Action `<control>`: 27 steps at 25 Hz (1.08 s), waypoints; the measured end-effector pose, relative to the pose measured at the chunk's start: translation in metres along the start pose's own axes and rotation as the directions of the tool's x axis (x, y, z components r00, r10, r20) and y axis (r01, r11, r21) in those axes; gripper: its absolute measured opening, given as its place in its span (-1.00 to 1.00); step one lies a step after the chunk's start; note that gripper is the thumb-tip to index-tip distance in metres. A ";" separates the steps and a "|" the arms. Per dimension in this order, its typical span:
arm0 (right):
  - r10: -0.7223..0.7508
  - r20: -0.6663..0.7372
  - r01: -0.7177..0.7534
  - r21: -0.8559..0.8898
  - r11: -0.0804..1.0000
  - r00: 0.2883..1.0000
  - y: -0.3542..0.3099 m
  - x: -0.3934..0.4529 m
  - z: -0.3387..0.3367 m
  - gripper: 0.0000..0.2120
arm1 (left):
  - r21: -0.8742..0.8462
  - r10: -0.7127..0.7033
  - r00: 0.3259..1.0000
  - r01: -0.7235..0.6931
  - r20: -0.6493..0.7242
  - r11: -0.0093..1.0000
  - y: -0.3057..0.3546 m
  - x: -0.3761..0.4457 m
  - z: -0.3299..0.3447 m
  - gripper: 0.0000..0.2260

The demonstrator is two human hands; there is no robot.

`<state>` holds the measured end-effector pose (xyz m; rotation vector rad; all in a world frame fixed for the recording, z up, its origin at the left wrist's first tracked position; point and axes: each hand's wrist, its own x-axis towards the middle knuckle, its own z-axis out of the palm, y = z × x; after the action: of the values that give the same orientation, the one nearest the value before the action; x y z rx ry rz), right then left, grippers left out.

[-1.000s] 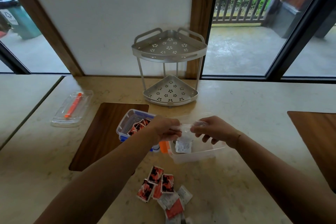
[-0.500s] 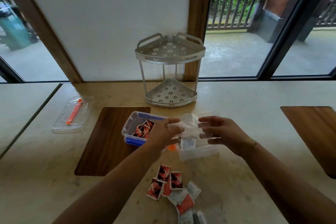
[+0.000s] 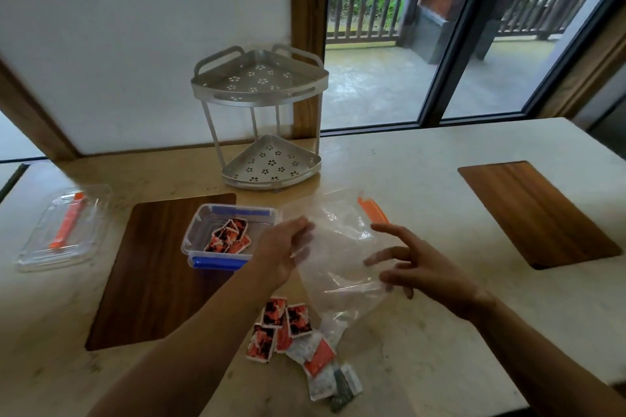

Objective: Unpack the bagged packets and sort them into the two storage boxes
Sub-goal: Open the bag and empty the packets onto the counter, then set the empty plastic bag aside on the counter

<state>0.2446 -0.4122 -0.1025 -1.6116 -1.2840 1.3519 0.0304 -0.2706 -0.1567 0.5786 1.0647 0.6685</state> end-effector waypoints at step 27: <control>0.588 -0.354 -0.107 0.787 0.607 0.727 0.255 -0.197 -0.262 -0.58 | 0.417 -0.158 0.973 0.074 0.171 0.906 -0.203 0.056 0.381 -0.92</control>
<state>0.5677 -0.6489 -0.2118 -1.5270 0.0421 1.1950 0.4424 -0.4059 -0.1916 0.9171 1.0436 0.2696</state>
